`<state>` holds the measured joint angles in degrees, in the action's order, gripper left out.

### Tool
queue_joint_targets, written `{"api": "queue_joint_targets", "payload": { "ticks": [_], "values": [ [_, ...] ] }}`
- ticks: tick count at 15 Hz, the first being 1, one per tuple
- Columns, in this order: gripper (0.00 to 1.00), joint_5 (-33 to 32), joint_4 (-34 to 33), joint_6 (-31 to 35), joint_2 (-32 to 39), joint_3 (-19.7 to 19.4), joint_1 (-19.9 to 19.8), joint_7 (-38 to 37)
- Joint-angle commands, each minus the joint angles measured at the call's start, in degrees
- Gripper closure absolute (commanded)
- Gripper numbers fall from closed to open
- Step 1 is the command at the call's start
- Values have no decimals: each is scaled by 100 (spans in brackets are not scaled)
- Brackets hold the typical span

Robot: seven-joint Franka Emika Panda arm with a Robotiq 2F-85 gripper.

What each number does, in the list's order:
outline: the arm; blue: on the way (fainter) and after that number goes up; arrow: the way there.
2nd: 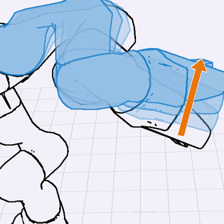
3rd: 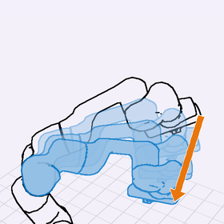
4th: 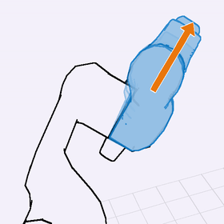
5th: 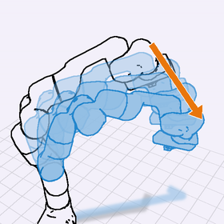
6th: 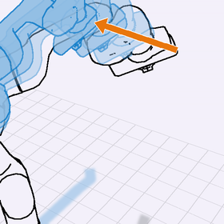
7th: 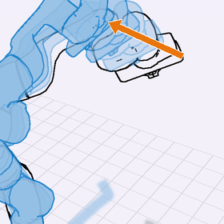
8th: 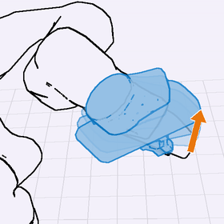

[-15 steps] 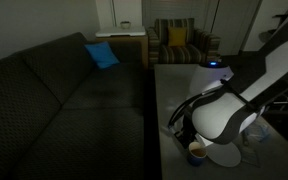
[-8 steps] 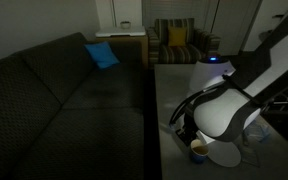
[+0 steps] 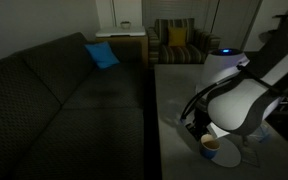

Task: Place the blue mug on the white plate

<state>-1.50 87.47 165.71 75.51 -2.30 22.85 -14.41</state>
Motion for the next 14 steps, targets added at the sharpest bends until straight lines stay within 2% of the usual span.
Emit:
{"api": "queue_joint_targets", "payload": {
  "ticks": [1, 4, 6, 14],
  "values": [
    [97, 140, 643, 577, -282, -225, -2, -201],
    [97, 346, 826, 1189, -184, -453, 26, -367],
    [97, 517, 876, 1375, -134, -513, -11, -338],
    [97, 736, 718, 1387, -2, -322, -353, -118]
  ]
}}
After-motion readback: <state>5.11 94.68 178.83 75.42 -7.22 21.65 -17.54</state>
